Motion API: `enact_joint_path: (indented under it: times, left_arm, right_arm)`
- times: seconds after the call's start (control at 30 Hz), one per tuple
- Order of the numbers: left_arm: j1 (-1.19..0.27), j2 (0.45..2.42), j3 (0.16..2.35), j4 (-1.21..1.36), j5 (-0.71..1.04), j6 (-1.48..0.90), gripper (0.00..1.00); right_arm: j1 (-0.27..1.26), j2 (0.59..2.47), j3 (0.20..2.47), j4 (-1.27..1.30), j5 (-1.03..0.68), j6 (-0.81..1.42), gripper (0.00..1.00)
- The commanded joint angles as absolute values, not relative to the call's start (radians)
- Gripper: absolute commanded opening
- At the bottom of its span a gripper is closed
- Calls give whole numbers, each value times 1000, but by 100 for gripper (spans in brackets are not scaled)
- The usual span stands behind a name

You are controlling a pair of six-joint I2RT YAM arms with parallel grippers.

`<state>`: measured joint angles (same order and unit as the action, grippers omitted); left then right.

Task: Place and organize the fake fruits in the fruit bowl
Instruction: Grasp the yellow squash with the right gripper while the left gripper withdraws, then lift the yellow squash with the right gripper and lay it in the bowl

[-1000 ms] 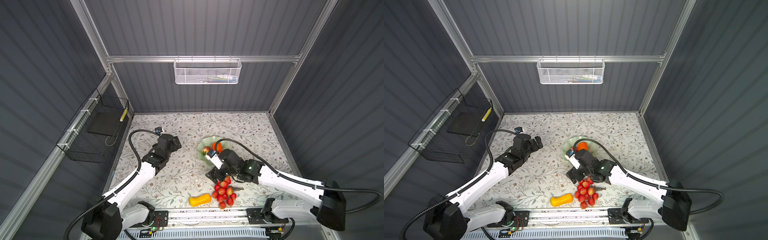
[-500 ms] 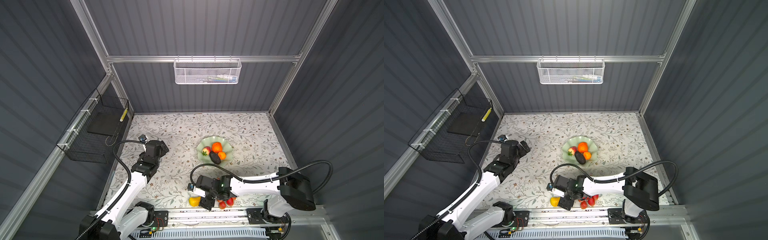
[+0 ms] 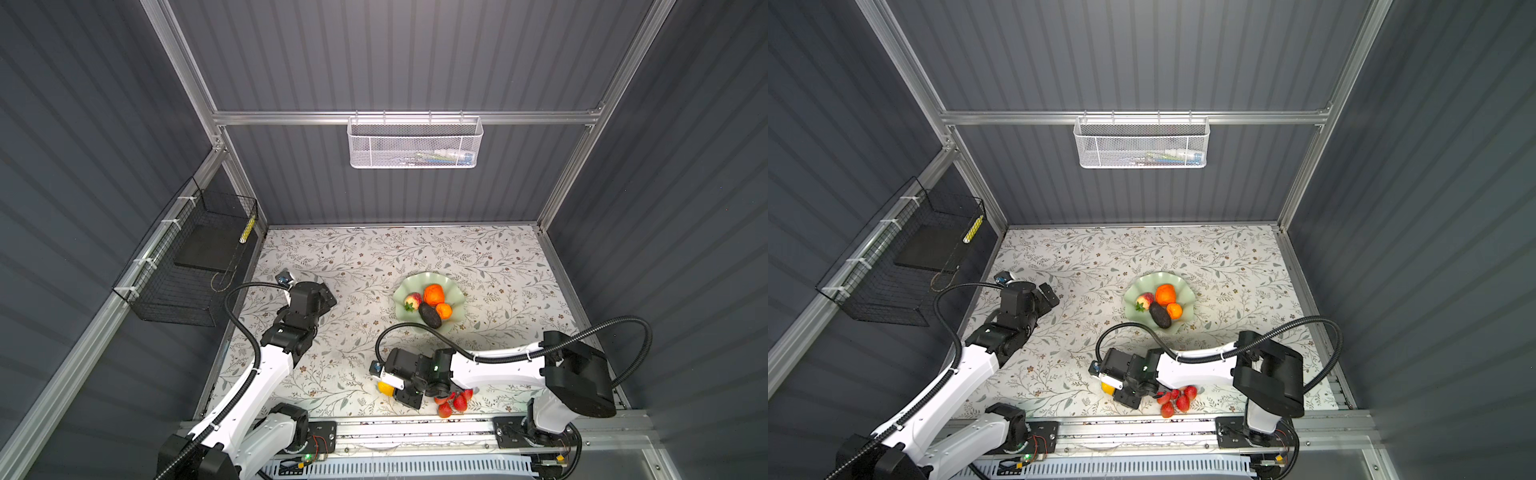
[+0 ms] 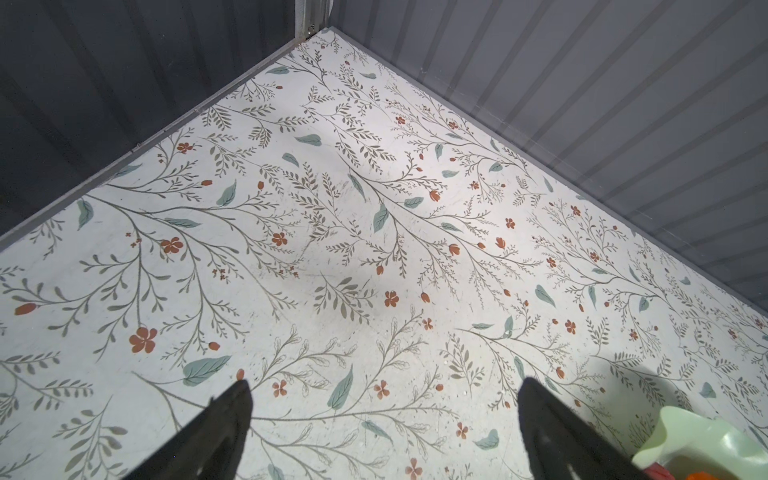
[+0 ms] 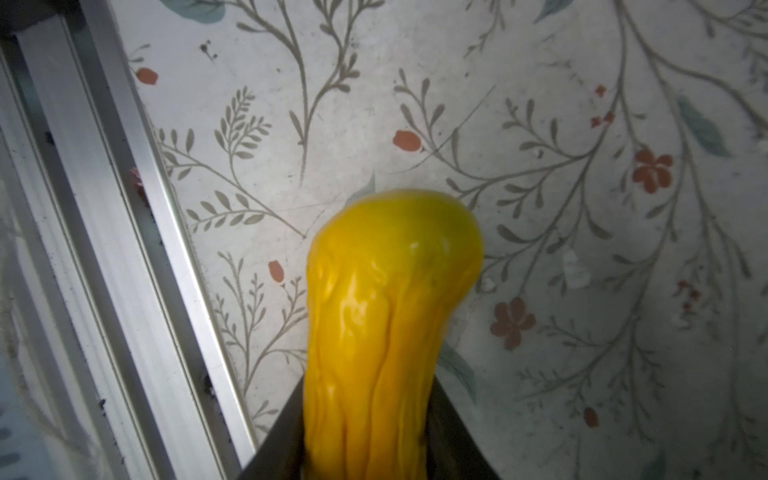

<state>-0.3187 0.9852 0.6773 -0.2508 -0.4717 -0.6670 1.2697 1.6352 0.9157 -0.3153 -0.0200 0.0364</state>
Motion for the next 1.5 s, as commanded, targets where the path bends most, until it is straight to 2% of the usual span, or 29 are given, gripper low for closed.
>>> enact_joint_path:
  times: [0.0, 0.13, 0.27, 0.33, 0.5, 0.77, 0.87, 1.1, 1.2, 1.47]
  left_arm:
    - [-311, 968, 674, -267, -477, -677, 100]
    - [-311, 976, 675, -255, -467, -681, 100]
    - [-311, 992, 673, -241, -450, -690, 100]
    - [-311, 996, 674, -238, -444, -691, 100]
    - [-310, 992, 682, -239, -429, -680, 100]
    - [-310, 951, 694, -207, -361, -597, 100]
    - [-310, 926, 688, -173, -323, -560, 100]
    - [-310, 920, 712, -149, -247, -498, 100]
    - [-310, 928, 723, -139, -216, -487, 100]
    - [-312, 1012, 801, -94, 87, -395, 96]
  right_arm:
    - [1209, 1505, 927, -301, 5, 118, 25]
    - [1065, 1347, 927, -323, 29, 199, 25]
    - [905, 1306, 967, -383, 111, 253, 26]
    - [836, 1325, 991, -417, 166, 273, 28]
    - [673, 1434, 1041, -425, 125, 322, 29]
    - [575, 1581, 1086, -395, 149, 281, 31]
    - [556, 1616, 1094, -394, 139, 272, 36]
    - [551, 1637, 1097, -397, 159, 278, 63]
    - [550, 1621, 1103, -404, 171, 282, 71]
    - [522, 1401, 1077, -394, 194, 329, 93]
